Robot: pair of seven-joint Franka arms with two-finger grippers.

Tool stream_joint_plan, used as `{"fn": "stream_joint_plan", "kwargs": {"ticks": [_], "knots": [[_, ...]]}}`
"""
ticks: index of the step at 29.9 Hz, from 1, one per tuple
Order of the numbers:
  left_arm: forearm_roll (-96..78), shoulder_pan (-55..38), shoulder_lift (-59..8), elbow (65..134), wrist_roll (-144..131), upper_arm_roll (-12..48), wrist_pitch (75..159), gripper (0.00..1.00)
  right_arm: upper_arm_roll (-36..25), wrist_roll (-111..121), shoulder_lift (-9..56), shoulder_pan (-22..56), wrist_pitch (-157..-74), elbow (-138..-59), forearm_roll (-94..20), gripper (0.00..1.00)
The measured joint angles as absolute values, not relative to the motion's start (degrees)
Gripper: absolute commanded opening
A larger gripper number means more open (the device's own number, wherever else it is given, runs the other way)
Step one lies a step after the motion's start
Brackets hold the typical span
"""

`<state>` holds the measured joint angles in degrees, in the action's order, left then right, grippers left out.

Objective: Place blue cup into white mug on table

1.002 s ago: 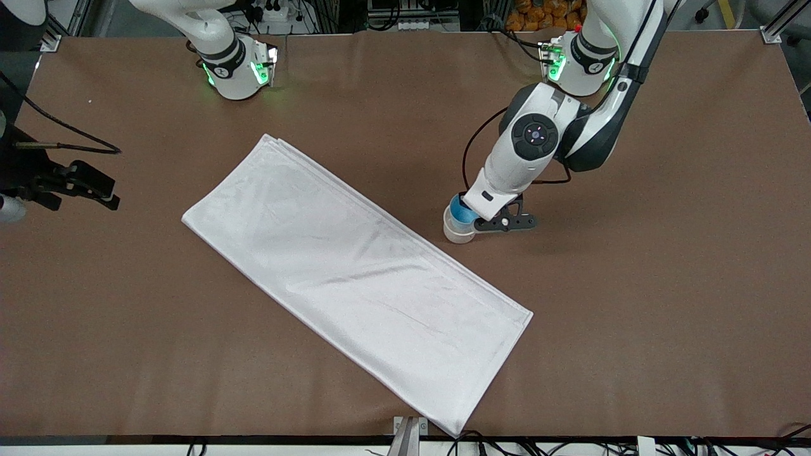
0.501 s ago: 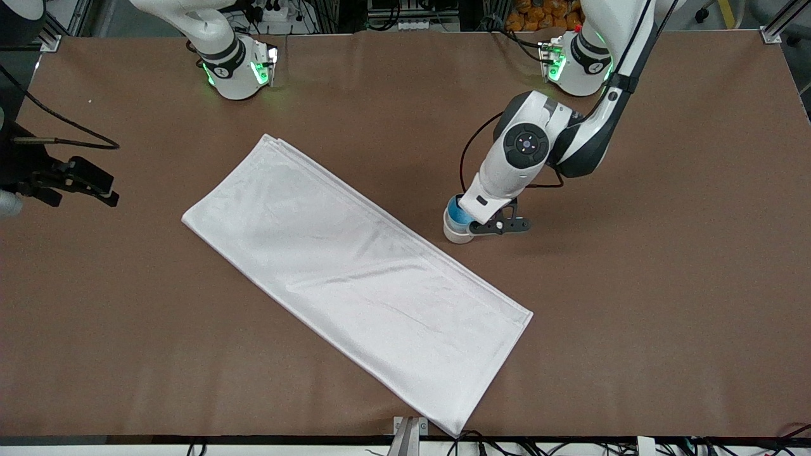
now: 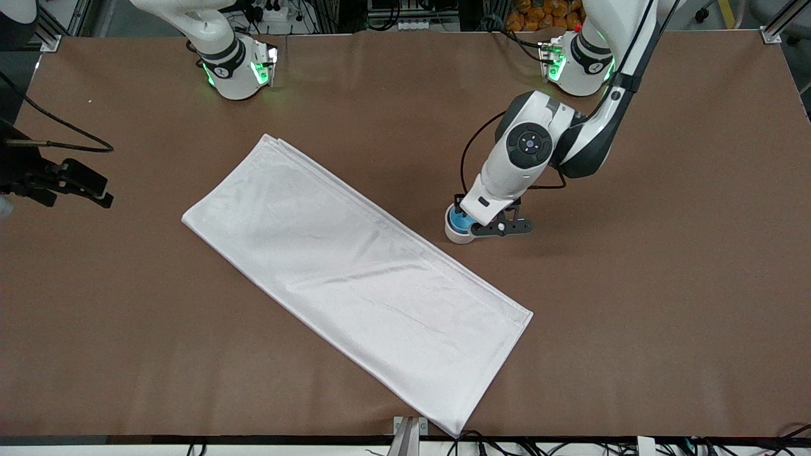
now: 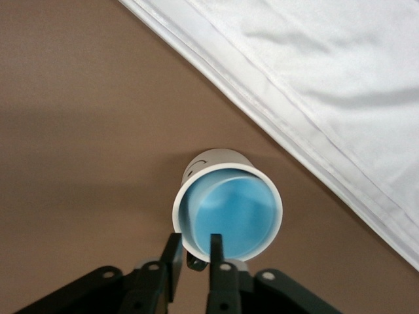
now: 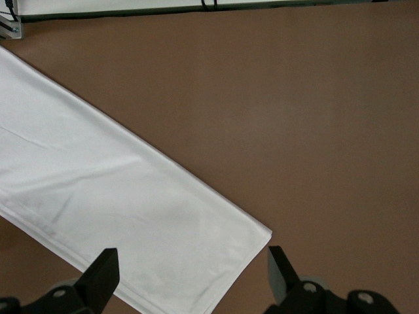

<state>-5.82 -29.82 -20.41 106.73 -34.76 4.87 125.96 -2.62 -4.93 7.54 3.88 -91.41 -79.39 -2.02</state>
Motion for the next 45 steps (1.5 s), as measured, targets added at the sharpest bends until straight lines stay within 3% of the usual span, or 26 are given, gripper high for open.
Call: {"fn": "stream_joint_plan", "kwargs": {"ticks": [24,45], "knots": [[-3.7,-7.8,-8.9,106.7,-6.0,3.7,112.4,1.0,-2.5,-4.9,4.0,3.2,-88.0,-79.4,-0.6,1.0],[0.9,-6.7,11.6,123.6,-5.5,4.5,111.3,1.0,-2.4,-4.9,3.9,3.2,-87.7,-79.4,-0.5,1.0]]}}
